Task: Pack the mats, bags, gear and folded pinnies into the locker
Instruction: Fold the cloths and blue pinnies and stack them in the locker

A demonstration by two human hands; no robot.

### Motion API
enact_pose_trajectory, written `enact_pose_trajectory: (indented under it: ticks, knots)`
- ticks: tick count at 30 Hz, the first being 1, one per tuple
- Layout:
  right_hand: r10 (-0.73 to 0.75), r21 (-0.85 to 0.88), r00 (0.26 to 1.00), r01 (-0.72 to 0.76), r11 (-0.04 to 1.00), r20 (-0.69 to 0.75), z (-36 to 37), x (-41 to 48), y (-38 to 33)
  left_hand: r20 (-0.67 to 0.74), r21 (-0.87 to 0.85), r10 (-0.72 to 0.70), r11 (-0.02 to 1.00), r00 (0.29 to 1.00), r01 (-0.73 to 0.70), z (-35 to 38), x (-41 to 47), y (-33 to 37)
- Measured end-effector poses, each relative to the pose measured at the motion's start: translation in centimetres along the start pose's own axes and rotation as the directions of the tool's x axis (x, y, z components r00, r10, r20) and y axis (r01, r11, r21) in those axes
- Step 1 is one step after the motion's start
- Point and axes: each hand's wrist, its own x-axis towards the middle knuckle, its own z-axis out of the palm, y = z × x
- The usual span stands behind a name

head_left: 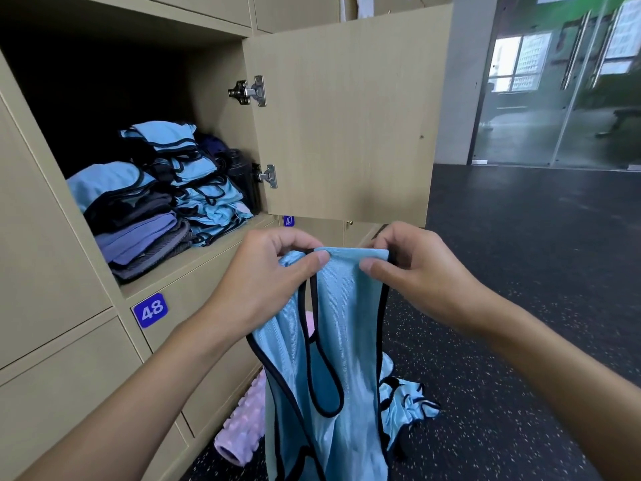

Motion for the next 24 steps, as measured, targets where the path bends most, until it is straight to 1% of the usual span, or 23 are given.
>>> enact_pose_trajectory:
  ticks: [3,5,7,10,12,14,16,17,18,20,21,23,24]
  knots:
    - [-0.009,0.026,0.999,0.008,1.000,0.044,0.1,0.0,-0.3,0.006,0.022,0.001,1.000,1.000,-0.001,0.0,0.0,0.0]
    - [-0.017,0.014,0.999,0.016,1.000,0.035,0.1,0.1,-0.6,0.007,0.045,-0.007,0.999,1.000,0.007,0.1,0.0,-0.2]
    - [-0.019,0.045,0.999,0.018,0.999,0.025,0.1,0.1,-0.9,0.004,0.056,-0.014,0.998,1.000,0.014,0.0,0.0,-0.4]
    - [-0.021,0.060,0.996,0.016,0.998,0.082,0.4,0.0,-1.4,-0.005,0.075,-0.021,0.997,1.000,0.021,-0.1,-0.1,-0.6]
    - [-0.005,0.080,0.994,-0.004,0.997,0.110,0.7,-0.1,-1.4,-0.043,0.116,-0.008,0.993,0.999,0.013,-0.1,-0.2,-1.0]
    - [0.014,0.103,0.996,-0.023,0.994,0.090,0.9,-0.1,-1.2,-0.089,0.189,0.023,0.982,0.996,-0.005,0.0,-0.3,-1.3]
    - [0.041,0.095,0.997,-0.046,0.994,0.059,1.0,-0.1,-0.9,-0.093,0.227,0.050,0.974,0.994,-0.028,0.2,-0.4,-1.4]
    - [0.071,0.127,0.995,-0.079,0.989,0.066,1.1,-0.1,-0.8,-0.083,0.232,0.059,0.972,0.995,-0.038,0.3,-0.4,-1.2]
    - [0.117,0.201,0.989,-0.133,0.971,0.089,1.2,-0.1,-0.9,-0.071,0.229,0.062,0.972,0.996,-0.044,0.5,-0.5,-1.0]
    - [0.206,0.378,0.968,-0.246,0.893,0.143,1.4,-0.1,-1.2,-0.029,0.193,0.056,0.980,0.998,-0.049,0.7,-0.5,-0.5]
    - [0.229,0.445,0.960,-0.276,0.852,0.158,1.5,0.0,-1.3,0.002,0.168,0.046,0.985,0.999,-0.046,0.8,-0.6,-0.2]
    - [0.248,0.515,0.950,-0.310,0.799,0.189,1.5,0.0,-1.5,0.059,0.129,0.005,0.992,0.998,-0.012,1.1,-1.0,0.4]
    - [0.255,0.506,0.946,-0.322,0.800,0.199,1.4,-0.1,-1.6,0.063,0.130,-0.013,0.991,0.998,0.005,1.3,-1.1,0.4]
